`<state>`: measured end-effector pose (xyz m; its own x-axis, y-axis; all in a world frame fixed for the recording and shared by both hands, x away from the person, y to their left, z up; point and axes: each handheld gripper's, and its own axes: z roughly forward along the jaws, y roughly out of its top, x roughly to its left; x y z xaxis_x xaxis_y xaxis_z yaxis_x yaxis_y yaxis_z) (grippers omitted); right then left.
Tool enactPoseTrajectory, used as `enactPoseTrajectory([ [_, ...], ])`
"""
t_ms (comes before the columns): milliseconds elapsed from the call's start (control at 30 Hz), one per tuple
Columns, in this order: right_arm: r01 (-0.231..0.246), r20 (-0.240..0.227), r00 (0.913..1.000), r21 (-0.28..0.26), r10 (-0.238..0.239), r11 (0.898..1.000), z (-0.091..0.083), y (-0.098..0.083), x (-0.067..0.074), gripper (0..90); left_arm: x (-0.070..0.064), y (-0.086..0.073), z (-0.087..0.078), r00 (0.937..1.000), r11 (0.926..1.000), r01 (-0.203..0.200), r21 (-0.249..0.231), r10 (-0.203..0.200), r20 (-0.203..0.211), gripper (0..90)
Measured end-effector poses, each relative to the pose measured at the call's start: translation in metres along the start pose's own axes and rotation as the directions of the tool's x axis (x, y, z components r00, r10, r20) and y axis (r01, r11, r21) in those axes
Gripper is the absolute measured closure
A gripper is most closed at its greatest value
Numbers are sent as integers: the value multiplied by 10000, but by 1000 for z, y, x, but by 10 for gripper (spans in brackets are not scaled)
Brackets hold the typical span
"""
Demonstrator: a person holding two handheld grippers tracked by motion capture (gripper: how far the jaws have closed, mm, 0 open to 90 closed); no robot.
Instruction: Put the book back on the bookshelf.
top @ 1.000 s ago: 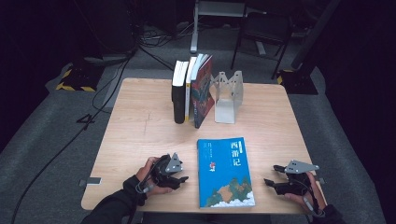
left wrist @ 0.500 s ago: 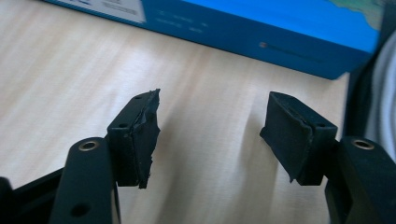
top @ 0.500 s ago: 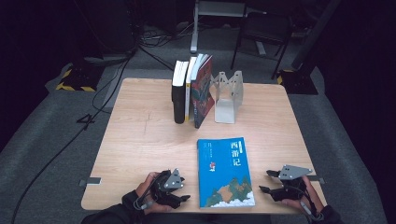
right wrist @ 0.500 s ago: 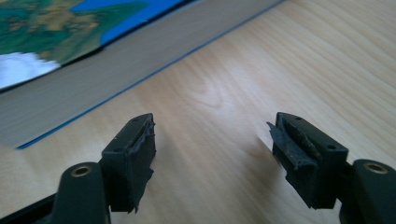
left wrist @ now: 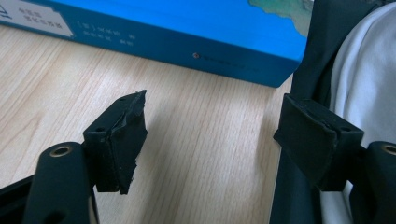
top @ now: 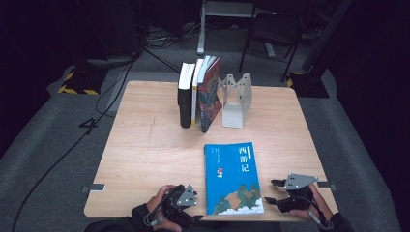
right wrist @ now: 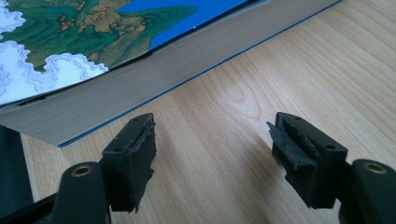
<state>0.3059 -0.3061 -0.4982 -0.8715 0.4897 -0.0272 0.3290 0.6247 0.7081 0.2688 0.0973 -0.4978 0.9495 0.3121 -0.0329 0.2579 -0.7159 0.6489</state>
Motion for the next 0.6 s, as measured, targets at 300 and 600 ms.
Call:
enactPoseTrajectory([
  [300, -89, -52, 9999, -22, 88, 10000, 1, 0, -2, 273, -8, 10, 12, 9990, 9995, 252, -198, -259, -353, 190],
  [600, -122, -2, 9999, -20, 122, 9999, 2, 0, -2, 273, -6, 13, 14, 9999, 10000, -32, -39, 32, -149, 191],
])
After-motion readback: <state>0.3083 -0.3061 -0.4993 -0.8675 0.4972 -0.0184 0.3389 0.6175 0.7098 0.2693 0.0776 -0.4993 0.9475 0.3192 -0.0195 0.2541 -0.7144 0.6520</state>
